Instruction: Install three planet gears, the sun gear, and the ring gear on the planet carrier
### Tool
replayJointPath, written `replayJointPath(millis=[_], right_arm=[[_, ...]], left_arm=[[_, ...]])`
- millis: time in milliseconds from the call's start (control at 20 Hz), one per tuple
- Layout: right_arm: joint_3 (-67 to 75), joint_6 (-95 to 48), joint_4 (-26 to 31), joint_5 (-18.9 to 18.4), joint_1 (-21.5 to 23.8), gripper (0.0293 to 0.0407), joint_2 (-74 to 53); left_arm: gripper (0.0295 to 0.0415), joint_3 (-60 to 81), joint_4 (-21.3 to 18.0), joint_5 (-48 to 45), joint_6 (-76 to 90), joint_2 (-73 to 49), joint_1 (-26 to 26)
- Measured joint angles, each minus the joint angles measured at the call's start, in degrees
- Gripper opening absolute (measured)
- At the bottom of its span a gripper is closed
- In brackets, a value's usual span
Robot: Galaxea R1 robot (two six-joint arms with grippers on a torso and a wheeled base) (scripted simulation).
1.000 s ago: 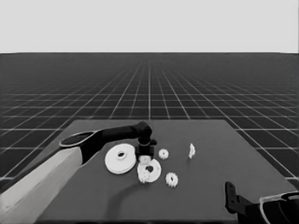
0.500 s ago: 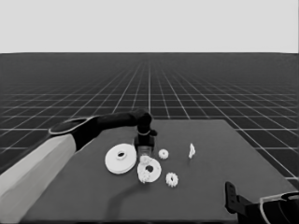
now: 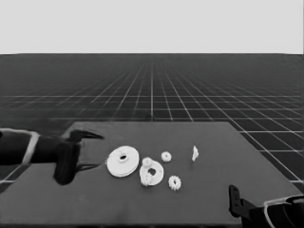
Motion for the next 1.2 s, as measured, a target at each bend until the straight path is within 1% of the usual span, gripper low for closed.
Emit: replayJointPath(millis=[200,250,300,350,400,450,550,700,750,800,900,1050,1200], right_arm=[[0.00,0.00,0.00,0.00,0.00,0.0385,0.00],[-13.28,27.72,17.01,-24.01,18.59,0.0400,19.58],[-35.10,44.60,24.88,-25.05,23.74,0.0394,42.57],[-53.54,45.70,27.23,-21.98,23.37,0.0389,53.08],[-66.97,44.31,28.97,-20.01,22.97,0.0387,59.05],[-76.50,42.52,30.26,-18.90,22.74,0.0386,63.19],[-87.59,39.56,31.71,-17.95,22.50,0.0385,68.02],[-93.61,37.53,32.42,-17.58,22.36,0.0385,70.62],[-97.27,35.73,29.25,-15.02,18.74,0.0385,72.03],[-100.56,34.13,27.62,-13.24,15.91,0.0385,73.31],[-104.98,31.93,26.46,-11.29,13.58,0.0385,75.08],[-107.28,30.77,26.11,-10.37,12.79,0.0385,76.01],[-107.65,30.48,26.17,-10.36,12.79,0.0381,76.20]], left_arm=[[0.0385,3.49,0.35,-1.77,3.83,-3.61,-0.85],[0.0385,3.68,0.37,-1.87,4.04,-3.81,-0.90],[0.0385,3.79,0.39,-1.93,4.17,-3.92,-0.93],[0.0385,3.86,0.39,-1.97,4.24,-3.98,-0.95],[0.0385,3.90,0.40,-1.99,4.29,-4.02,-0.96],[0.0385,3.92,0.40,-2.00,4.31,-4.04,-0.96],[0.0385,3.94,0.40,-2.01,4.34,-4.06,-0.97],[0.0385,3.95,0.40,-2.01,4.35,-4.07,-0.97],[0.0385,3.95,0.40,-2.01,4.35,-4.07,-0.97],[0.0385,3.95,0.40,-2.01,4.35,-4.07,-0.97],[0.0385,3.95,0.40,-2.01,4.35,-4.07,-0.97],[0.0385,3.95,0.40,-2.01,4.35,-4.07,-0.97],[0.0385,3.95,0.41,-2.01,4.35,-4.07,-0.97]])
